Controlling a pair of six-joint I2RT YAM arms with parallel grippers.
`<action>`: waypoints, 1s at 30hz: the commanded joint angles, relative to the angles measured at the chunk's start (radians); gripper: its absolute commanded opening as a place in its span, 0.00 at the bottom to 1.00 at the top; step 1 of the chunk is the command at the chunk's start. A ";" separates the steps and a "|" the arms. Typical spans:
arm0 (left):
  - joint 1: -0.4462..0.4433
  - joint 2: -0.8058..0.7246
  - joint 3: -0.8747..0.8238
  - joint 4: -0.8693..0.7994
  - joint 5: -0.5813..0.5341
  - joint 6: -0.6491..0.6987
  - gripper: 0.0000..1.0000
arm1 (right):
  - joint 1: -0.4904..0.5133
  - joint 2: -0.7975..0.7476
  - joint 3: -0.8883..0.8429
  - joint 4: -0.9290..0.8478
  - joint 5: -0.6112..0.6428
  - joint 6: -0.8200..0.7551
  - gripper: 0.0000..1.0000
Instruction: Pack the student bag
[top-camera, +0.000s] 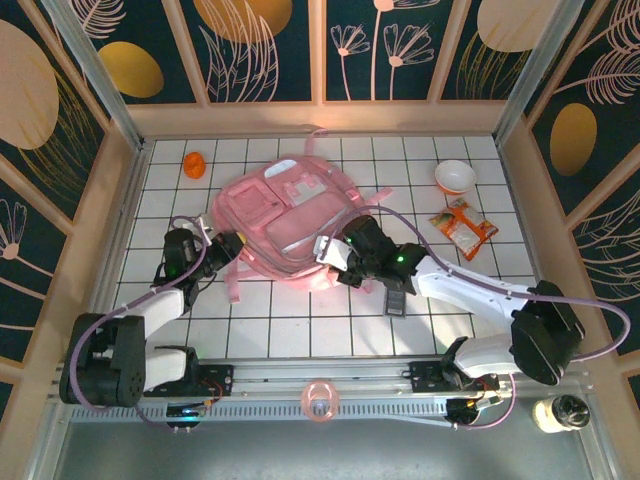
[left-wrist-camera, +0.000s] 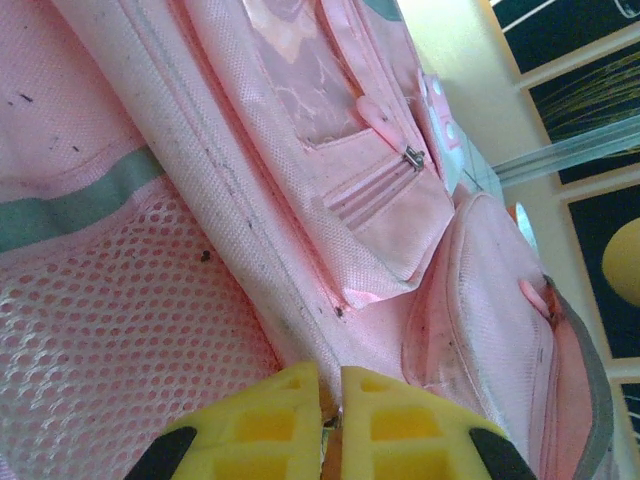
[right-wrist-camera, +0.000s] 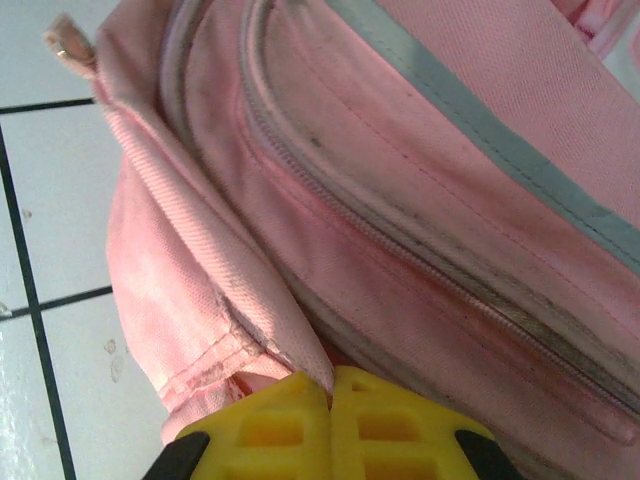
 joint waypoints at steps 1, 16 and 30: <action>0.001 -0.070 0.043 -0.055 0.023 0.139 0.04 | -0.005 0.015 0.058 0.158 -0.008 0.145 0.00; -0.070 -0.159 0.093 -0.281 -0.180 0.306 0.10 | -0.018 0.051 0.102 0.256 -0.027 0.310 0.00; -0.072 -0.186 -0.016 -0.190 -0.085 0.153 0.14 | -0.054 0.036 0.104 0.221 -0.060 0.322 0.00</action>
